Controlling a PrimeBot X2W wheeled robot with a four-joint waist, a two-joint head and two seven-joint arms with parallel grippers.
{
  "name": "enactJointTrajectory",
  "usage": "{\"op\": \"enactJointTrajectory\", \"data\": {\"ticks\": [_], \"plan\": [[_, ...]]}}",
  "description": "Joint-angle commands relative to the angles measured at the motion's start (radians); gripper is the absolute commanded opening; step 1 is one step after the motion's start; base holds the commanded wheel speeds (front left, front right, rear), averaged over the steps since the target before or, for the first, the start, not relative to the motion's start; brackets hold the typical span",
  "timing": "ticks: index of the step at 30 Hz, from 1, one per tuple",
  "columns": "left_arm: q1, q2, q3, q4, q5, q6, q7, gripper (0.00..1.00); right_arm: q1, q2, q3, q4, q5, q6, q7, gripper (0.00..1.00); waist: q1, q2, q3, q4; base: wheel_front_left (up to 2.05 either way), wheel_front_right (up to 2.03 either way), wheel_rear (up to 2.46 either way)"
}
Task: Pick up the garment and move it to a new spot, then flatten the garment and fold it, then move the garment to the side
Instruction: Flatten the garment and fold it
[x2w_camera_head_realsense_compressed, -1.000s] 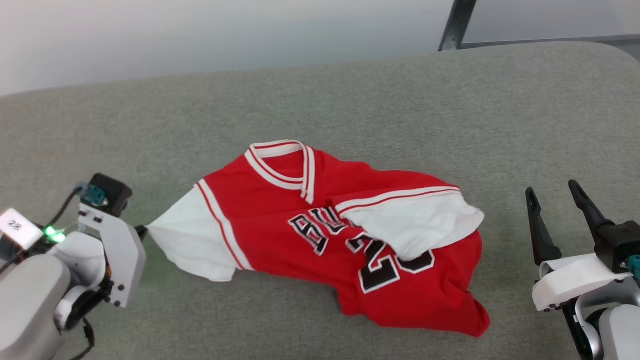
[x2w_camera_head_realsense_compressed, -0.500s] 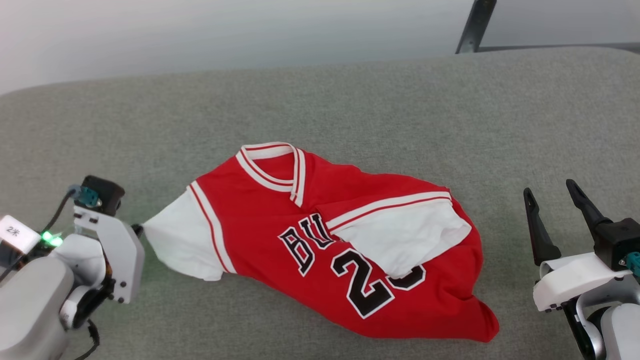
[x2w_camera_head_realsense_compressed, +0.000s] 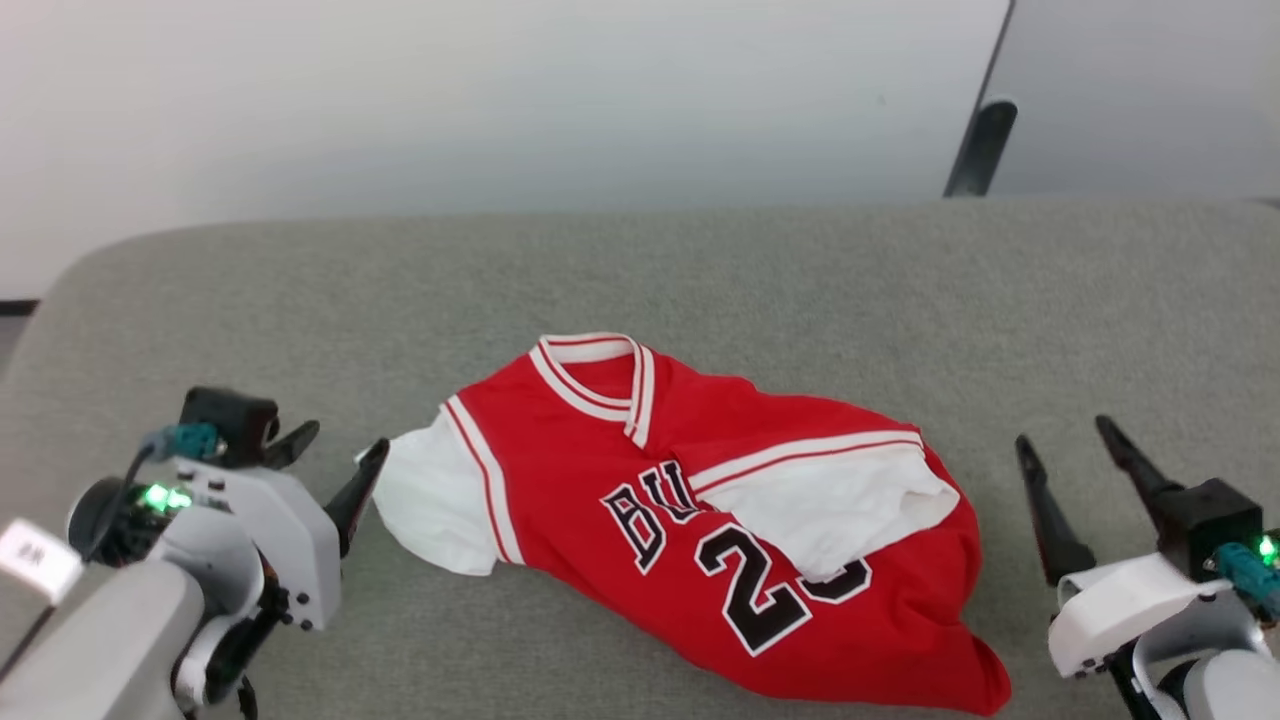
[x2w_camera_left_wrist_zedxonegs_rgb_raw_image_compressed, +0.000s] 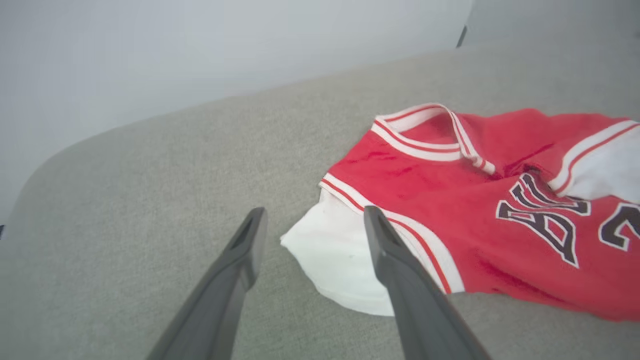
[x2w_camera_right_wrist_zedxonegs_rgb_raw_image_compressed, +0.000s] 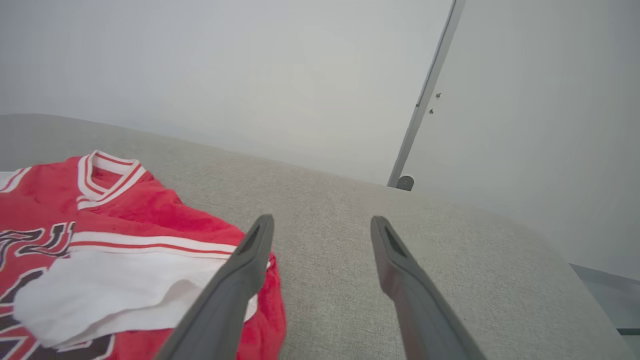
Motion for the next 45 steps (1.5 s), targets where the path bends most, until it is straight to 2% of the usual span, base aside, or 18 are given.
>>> {"op": "enactJointTrajectory", "data": {"ticks": [1,7,13,21,25,31,38,45], "plan": [[0.034,-0.003,0.011,-0.015,0.002,0.011,-0.041,1.00,0.018,-0.008,0.017,-0.001,0.013,-0.001,0.010,1.00,0.0000,0.0000,-0.052,0.039,0.00,0.00,0.00],[0.125,-0.021,0.055,-0.069,-0.006,0.046,-0.206,1.00,0.039,-0.049,0.093,-0.013,0.080,-0.001,0.075,1.00,0.0000,0.0000,-0.097,0.083,0.00,0.00,0.00],[0.219,-0.052,0.096,-0.085,-0.007,0.090,-0.355,1.00,0.038,-0.116,0.169,-0.022,0.173,-0.001,0.181,1.00,0.0000,0.0000,-0.116,0.131,0.00,0.00,0.00],[0.296,-0.108,0.150,-0.087,0.041,0.121,-0.403,1.00,0.017,-0.183,0.217,-0.027,0.262,-0.001,0.325,1.00,0.0000,0.0000,-0.130,0.198,0.00,0.00,0.00],[0.340,-0.149,0.213,-0.111,0.122,0.128,-0.405,1.00,0.003,-0.211,0.237,-0.031,0.308,-0.001,0.412,1.00,0.0000,0.0000,-0.135,0.227,0.00,0.00,0.00],[0.437,-0.237,0.341,-0.134,0.230,0.109,-0.404,1.00,-0.014,-0.251,0.248,-0.026,0.369,-0.001,0.567,1.00,0.0000,0.0000,-0.137,0.261,0.00,0.00,0.00],[0.480,-0.335,0.429,-0.119,0.302,0.038,-0.404,1.00,-0.062,-0.275,0.238,0.007,0.403,-0.001,0.757,1.00,0.0000,0.0000,-0.117,0.300,0.00,0.00,0.00],[0.462,-0.419,0.487,-0.109,0.377,-0.025,-0.404,1.00,-0.121,-0.258,0.229,0.070,0.403,-0.001,0.879,1.00,0.0000,0.0000,-0.081,0.334,0.00,0.00,0.00]]}}
